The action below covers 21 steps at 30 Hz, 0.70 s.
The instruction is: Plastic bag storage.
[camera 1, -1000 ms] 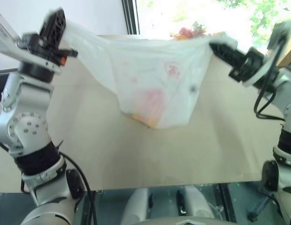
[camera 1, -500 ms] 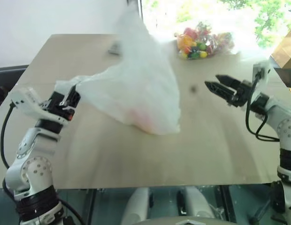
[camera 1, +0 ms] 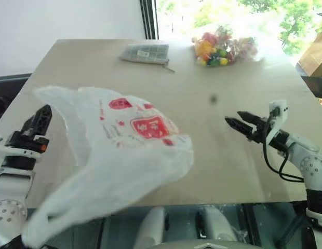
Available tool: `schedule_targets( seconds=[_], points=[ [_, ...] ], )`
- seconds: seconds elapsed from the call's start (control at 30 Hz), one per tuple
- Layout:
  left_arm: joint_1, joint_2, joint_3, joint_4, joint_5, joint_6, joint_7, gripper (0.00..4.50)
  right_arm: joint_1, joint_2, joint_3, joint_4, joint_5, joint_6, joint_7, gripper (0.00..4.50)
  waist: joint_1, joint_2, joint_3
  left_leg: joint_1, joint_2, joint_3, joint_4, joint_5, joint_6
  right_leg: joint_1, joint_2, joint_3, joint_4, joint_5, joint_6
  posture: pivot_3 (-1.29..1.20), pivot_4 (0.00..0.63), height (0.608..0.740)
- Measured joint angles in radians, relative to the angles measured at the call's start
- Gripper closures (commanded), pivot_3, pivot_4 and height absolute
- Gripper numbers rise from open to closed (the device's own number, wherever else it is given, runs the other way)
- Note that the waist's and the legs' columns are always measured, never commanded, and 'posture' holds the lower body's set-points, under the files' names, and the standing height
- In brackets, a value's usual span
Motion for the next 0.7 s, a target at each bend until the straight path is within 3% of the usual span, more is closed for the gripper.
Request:
schedule_targets(
  seconds=[0.03, 0.13, 0.17, 0.2, 0.3, 0.47, 0.57, 0.7],
  points=[
    [0.028, 0.017, 0.021, 0.027, 0.006, -0.015, -0.031, 0.65, 0.001, 0.004, -0.003, 0.000, -0.005, -0.016, 0.003, 0.02, 0.000, 0.000, 0.000, 0.009, 0.000, 0.001, -0.006, 0.000, 0.000, 0.007, 0.000, 0.001, -0.004, 0.000, 0.000, 0.00, 0.150, 0.740],
    [0.087, 0.042, 0.028, 0.074, 0.054, -0.034, -0.078, 0.65, 0.018, 0.006, 0.002, 0.000, -0.032, -0.054, 0.015, 0.02, -0.001, 0.000, 0.000, 0.014, 0.000, 0.001, -0.012, 0.000, 0.001, 0.011, 0.000, 0.001, -0.008, 0.000, 0.000, 0.00, 0.150, 0.740],
    [0.243, 0.096, -0.040, 0.104, 0.216, -0.118, -0.204, 0.65, 0.078, -0.002, 0.042, 0.002, -0.116, -0.176, 0.069, 0.02, -0.002, -0.001, -0.001, 0.014, 0.000, 0.001, -0.016, 0.000, 0.000, 0.011, 0.001, 0.001, -0.013, 0.000, 0.000, 0.00, 0.150, 0.740],
    [0.282, 0.113, -0.063, 0.109, 0.250, -0.131, -0.234, 0.65, 0.099, -0.006, 0.048, 0.002, -0.134, -0.206, 0.085, 0.02, -0.002, 0.000, -0.002, 0.014, 0.000, 0.001, -0.017, 0.000, 0.000, 0.012, 0.001, 0.001, -0.016, 0.000, 0.000, 0.00, 0.150, 0.740],
    [0.492, 0.158, -0.183, 0.274, 0.538, -0.368, -0.425, 0.65, 0.247, -0.049, 0.063, 0.167, -0.285, -0.446, 0.195, 0.02, -0.001, 0.001, -0.002, 0.015, -0.001, 0.005, -0.022, -0.001, 0.002, 0.012, -0.002, 0.003, -0.021, 0.000, 0.000, 0.00, 0.150, 0.740],
    [0.482, 0.174, -0.235, 0.371, 0.699, -0.604, -0.481, 0.65, 0.252, -0.026, 0.033, 0.297, -0.326, -0.735, 0.311, 0.02, 0.013, 0.008, -0.004, 0.029, 0.000, 0.005, -0.027, -0.003, 0.005, 0.023, -0.003, 0.004, -0.018, 0.000, -0.001, 0.00, 0.150, 0.740],
    [0.468, 0.174, -0.257, 0.413, 0.766, -0.718, -0.481, 0.65, 0.267, -0.046, 0.025, 0.375, -0.361, -0.802, 0.335, 0.02, 0.016, 0.011, -0.006, 0.039, 0.000, 0.008, -0.031, -0.004, 0.006, 0.031, -0.004, 0.007, -0.019, 0.000, -0.001, 0.00, 0.150, 0.740],
    [0.440, 0.175, -0.272, 0.454, 0.784, -0.772, -0.505, 0.65, 0.298, -0.081, 0.013, 0.428, -0.345, -0.822, 0.414, 0.02, 0.019, 0.017, -0.009, 0.039, 0.001, 0.009, -0.032, -0.004, 0.006, 0.031, -0.004, 0.008, -0.020, 0.000, -0.001, 0.00, 0.150, 0.740]
  ],
)
